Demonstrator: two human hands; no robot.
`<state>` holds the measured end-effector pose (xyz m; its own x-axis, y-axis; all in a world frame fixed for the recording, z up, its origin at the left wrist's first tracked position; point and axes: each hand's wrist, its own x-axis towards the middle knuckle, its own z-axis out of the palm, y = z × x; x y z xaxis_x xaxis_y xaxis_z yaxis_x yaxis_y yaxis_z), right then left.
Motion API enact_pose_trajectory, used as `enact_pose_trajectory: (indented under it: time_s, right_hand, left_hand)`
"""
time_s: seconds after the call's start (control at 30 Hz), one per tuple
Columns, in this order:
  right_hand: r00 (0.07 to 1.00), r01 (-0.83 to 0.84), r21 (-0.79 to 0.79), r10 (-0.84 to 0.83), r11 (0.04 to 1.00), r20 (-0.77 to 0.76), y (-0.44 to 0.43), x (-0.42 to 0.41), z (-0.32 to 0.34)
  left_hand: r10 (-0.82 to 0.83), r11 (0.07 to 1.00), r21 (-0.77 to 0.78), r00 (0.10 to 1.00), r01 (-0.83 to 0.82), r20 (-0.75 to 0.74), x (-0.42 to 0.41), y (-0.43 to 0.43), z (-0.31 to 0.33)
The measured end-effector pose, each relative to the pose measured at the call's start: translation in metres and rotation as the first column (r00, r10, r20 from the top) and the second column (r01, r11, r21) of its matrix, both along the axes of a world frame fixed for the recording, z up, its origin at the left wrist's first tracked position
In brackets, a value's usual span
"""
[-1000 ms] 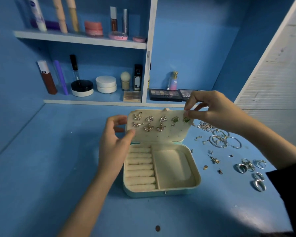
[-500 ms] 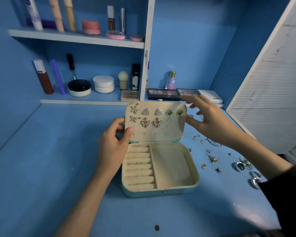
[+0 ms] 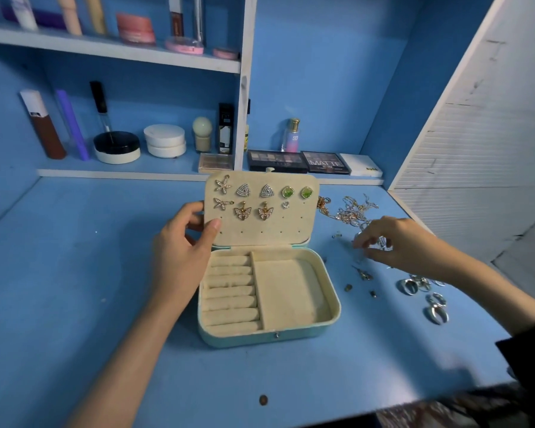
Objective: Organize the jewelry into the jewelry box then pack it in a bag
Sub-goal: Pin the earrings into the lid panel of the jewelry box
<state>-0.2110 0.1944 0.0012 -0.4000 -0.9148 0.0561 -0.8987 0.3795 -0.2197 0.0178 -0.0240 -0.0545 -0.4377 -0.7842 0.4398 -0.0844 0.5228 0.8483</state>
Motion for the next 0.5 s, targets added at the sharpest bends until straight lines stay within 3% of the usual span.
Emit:
enact_pose_trajectory:
  time_s: [0.4, 0.5]
  right_hand:
    - [0.998, 0.027, 0.053, -0.03, 0.998, 0.061, -0.0017, -0.0009, -0.0094]
    - [0.995, 0.042, -0.009, -0.041, 0.999, 0.093, -0.0056, 0.0001, -0.0089]
  left_hand:
    - [-0.006, 1.0, 0.02, 1.0, 0.006, -0.003, 0.0013, 0.001, 0.0012]
    - [-0.01, 1.0, 0.021, 1.0, 0.01, -0.006, 0.0014, 0.0014, 0.0014]
